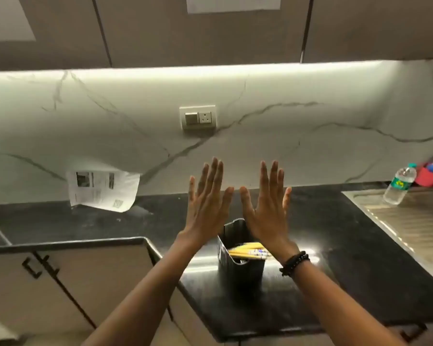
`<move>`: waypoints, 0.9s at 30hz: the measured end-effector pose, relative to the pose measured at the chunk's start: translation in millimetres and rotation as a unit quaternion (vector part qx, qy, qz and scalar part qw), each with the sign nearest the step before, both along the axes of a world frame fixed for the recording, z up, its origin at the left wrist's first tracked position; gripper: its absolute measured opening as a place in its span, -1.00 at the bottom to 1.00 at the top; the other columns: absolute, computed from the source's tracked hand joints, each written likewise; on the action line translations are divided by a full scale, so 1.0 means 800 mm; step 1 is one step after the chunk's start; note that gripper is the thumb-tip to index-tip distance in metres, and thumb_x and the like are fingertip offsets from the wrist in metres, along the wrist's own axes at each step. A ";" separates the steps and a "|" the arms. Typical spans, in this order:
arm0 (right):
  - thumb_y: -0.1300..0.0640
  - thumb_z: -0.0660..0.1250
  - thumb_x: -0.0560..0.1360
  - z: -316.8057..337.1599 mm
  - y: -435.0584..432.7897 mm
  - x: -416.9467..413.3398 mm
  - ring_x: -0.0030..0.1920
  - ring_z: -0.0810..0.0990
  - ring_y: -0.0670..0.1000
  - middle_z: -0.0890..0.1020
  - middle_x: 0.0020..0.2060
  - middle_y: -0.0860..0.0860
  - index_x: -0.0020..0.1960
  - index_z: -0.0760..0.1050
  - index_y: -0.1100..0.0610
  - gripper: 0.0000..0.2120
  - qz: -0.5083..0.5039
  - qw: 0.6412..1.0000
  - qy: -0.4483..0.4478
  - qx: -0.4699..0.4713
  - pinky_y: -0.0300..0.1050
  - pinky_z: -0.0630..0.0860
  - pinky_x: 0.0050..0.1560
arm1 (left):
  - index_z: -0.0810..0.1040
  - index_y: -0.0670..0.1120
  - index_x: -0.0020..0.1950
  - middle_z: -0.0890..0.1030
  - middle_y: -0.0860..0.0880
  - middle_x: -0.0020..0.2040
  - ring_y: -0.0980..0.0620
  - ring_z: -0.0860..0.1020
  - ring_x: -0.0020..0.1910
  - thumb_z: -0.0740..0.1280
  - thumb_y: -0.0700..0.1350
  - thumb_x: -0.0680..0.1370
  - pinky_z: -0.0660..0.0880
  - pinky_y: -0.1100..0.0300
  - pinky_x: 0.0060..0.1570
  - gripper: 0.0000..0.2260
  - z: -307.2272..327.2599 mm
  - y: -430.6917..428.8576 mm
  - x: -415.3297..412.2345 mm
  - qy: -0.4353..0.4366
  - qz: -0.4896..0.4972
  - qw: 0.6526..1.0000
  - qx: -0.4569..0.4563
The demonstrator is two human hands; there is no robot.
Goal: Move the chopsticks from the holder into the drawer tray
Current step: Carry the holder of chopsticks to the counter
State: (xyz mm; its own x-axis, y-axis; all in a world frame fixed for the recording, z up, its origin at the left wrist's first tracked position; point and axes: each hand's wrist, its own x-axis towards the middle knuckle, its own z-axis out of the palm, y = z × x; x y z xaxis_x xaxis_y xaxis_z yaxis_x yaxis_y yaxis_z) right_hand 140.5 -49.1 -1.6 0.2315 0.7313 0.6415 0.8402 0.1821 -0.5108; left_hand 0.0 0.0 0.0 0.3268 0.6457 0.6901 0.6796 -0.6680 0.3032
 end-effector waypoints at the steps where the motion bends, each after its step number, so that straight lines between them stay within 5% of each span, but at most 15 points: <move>1: -0.24 0.00 0.60 -0.012 -0.007 -0.001 0.56 -0.35 -0.06 -0.32 0.57 -0.08 0.60 -0.25 -0.06 -0.29 -0.003 0.999 0.018 -0.034 0.24 -0.34 0.50 | -0.09 -0.04 0.60 -0.10 0.03 0.61 0.08 -0.16 0.57 -0.16 0.20 0.63 -0.14 -0.15 0.51 -0.41 -0.015 -0.007 0.000 0.012 0.007 0.999 -0.046; 6: -0.23 0.07 0.59 -0.080 -0.039 0.004 0.57 -0.32 -0.06 -0.28 0.58 -0.08 0.61 -0.19 -0.02 -0.27 -0.041 0.991 0.070 -0.105 0.14 -0.30 0.51 | -0.16 0.09 0.58 -0.18 0.16 0.58 0.19 -0.25 0.54 -0.10 0.18 0.65 -0.19 -0.05 0.52 -0.47 -0.091 -0.027 0.005 0.059 0.026 0.979 -0.192; 10: -0.12 0.27 0.57 -0.114 -0.054 0.015 0.60 -0.11 0.04 -0.07 0.61 0.05 0.60 -0.09 0.09 -0.21 -0.078 0.976 0.168 -0.111 0.14 -0.03 0.57 | -0.14 0.08 0.59 -0.17 0.14 0.58 0.16 -0.22 0.54 -0.05 0.16 0.66 -0.15 -0.04 0.53 -0.46 -0.127 -0.020 0.009 0.058 0.027 0.963 -0.263; 14: -0.02 0.36 0.55 -0.138 -0.051 0.017 0.53 0.19 0.06 0.10 0.58 0.10 0.60 -0.10 0.13 -0.16 -0.031 0.930 0.327 -0.168 -0.24 0.20 0.37 | -0.12 0.01 0.59 -0.14 0.07 0.60 0.10 -0.17 0.56 -0.02 0.14 0.66 -0.09 -0.06 0.53 -0.44 -0.151 -0.006 0.019 0.011 0.039 0.944 -0.327; 19: -0.02 0.36 0.54 -0.165 -0.038 0.020 0.38 0.43 0.10 0.30 0.48 0.12 0.57 -0.01 0.08 -0.23 -0.014 0.897 0.414 -0.157 0.03 0.49 0.32 | -0.07 -0.10 0.59 -0.06 -0.04 0.60 0.03 -0.08 0.57 0.06 0.07 0.67 -0.05 0.02 0.54 -0.43 -0.168 0.020 0.030 -0.116 0.039 0.905 -0.408; 22: -0.05 0.35 0.54 -0.171 -0.033 0.020 0.26 0.54 0.04 0.40 0.39 0.11 0.56 0.00 0.03 -0.26 0.011 0.881 0.448 -0.152 -0.20 0.57 0.14 | 0.00 -0.12 0.59 0.06 -0.07 0.59 0.01 0.08 0.55 0.08 0.05 0.67 0.09 0.03 0.52 -0.45 -0.177 0.028 0.030 -0.178 0.028 0.872 -0.456; 27: -0.07 0.33 0.52 -0.170 -0.023 0.025 0.12 0.52 -0.20 0.38 0.38 0.08 0.56 0.00 0.05 -0.24 0.049 0.854 0.499 -0.141 -0.51 0.48 -0.09 | 0.28 -0.16 0.49 0.35 -0.13 0.39 0.01 0.39 0.31 0.13 0.01 0.66 0.32 0.13 0.34 -0.56 -0.179 0.025 0.025 -0.217 0.103 0.874 -0.423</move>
State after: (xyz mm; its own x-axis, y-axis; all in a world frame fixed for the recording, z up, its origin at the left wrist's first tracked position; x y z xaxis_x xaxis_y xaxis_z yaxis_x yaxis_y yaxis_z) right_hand 160.5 -67.5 -138.0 0.4884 0.8715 -0.0432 -0.0508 -0.0210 -0.9985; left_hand 19.8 19.9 -143.0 -0.0293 0.9991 -0.0322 0.4579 0.0421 0.8880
